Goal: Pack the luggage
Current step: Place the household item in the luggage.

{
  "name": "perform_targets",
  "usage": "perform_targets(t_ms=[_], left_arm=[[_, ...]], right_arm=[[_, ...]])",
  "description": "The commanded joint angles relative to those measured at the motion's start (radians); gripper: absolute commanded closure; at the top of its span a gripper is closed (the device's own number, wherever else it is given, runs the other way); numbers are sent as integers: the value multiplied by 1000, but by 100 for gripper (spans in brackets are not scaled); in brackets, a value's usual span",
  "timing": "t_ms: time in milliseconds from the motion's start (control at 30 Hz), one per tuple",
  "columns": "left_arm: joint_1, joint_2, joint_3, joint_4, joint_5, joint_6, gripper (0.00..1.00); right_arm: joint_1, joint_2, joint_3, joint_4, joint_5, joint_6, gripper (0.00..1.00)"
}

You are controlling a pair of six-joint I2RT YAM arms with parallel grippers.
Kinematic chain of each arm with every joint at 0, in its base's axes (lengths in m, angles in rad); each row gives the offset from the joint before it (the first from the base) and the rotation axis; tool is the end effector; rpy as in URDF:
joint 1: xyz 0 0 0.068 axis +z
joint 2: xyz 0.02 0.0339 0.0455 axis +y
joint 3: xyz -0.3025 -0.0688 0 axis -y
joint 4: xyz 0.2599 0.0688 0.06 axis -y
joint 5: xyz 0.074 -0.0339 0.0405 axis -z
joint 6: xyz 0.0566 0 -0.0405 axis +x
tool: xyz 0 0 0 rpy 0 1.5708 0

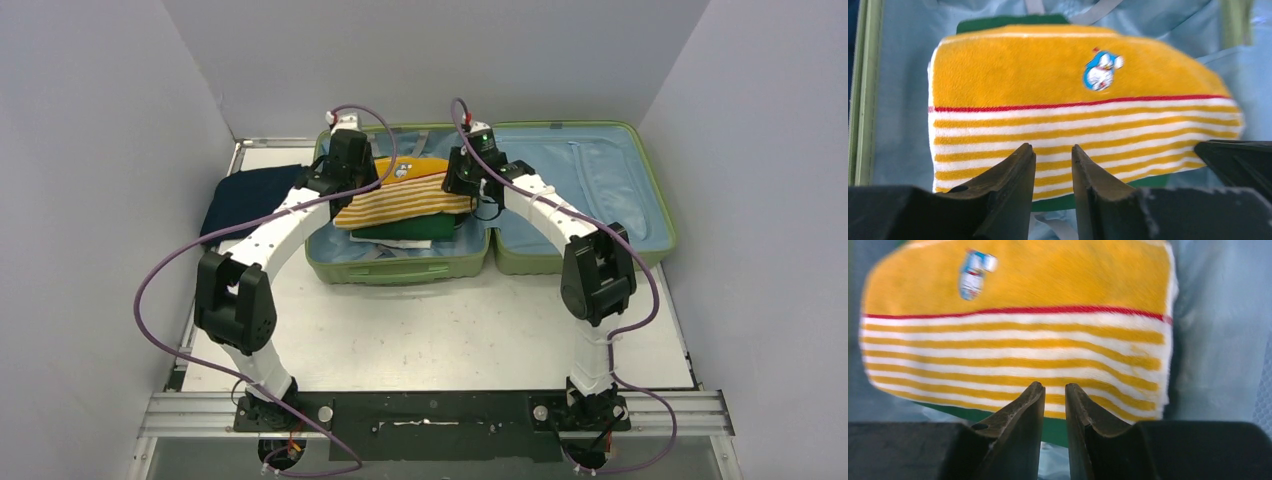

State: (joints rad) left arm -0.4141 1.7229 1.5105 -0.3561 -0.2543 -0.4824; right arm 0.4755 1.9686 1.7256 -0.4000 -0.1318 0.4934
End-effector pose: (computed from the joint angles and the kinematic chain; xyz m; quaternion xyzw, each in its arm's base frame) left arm 0.4095 -0.1644 0.3470 -0.0906 0.8674 -0.1063 0.4777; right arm 0.4483 0.2392 0.3101 -0.0215 0.8926 0.2600 0.3677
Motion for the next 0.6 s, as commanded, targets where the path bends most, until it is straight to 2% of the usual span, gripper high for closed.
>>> perform_targets(t_ms=[0, 167, 367, 567], left_arm=[[31, 56, -75, 39, 6, -20, 71], [53, 116, -117, 42, 30, -33, 72], [93, 126, -129, 29, 34, -28, 72], [112, 56, -111, 25, 47, -17, 57]], right_arm=[[-24, 10, -95, 78, -45, 24, 77], [-41, 30, -149, 96, -60, 38, 78], [-44, -57, -107, 122, -39, 35, 75], [-63, -71, -42, 267, -126, 92, 72]])
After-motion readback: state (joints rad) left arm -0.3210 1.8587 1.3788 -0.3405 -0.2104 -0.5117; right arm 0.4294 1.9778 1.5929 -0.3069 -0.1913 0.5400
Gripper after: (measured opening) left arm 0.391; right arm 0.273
